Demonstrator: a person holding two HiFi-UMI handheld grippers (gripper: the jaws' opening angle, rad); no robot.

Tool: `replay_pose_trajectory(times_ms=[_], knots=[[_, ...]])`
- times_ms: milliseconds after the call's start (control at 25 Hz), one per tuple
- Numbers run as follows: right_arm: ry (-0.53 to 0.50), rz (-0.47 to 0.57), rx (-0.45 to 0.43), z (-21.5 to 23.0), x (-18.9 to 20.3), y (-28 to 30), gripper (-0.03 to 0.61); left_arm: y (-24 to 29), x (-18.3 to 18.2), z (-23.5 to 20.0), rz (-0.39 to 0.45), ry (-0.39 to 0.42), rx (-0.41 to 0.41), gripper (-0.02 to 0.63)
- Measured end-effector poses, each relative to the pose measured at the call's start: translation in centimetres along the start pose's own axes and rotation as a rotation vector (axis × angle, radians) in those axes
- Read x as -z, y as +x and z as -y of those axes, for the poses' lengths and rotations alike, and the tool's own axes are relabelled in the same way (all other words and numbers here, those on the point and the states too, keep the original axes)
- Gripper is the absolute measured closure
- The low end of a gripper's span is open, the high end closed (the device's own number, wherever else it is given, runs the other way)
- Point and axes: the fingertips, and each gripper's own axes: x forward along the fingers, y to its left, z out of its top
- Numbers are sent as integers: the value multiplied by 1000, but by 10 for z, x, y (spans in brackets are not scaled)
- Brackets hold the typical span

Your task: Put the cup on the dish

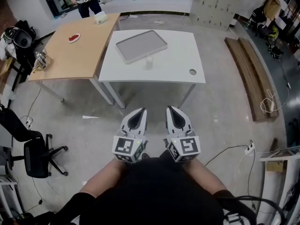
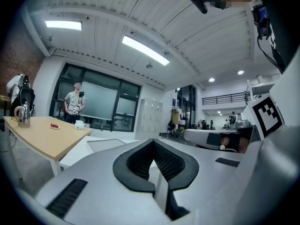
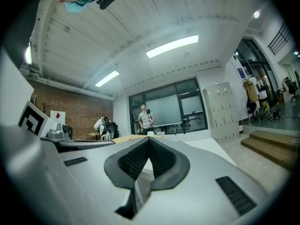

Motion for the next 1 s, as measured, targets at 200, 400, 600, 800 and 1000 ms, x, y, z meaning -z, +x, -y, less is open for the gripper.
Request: replay_pose_trajectory(times_ms=[200,400,600,800,1000], knots=[[16,-2,6,9,2,9,566,7,4,-7,-2,-5,-7,609],[20,-10,-13,26,9,39,566,36,10,-18,-13,-15,-31,609],[38,-27,-56,55,16,87,566,83,13,-42,-30,-39,-77,609],[31,-38,-97,92,18,152,566,146,8,-76,-7,-46,-114,609],[21,-46,-142,132,14,208,566,209,1,-97,15,-39,-153,609]])
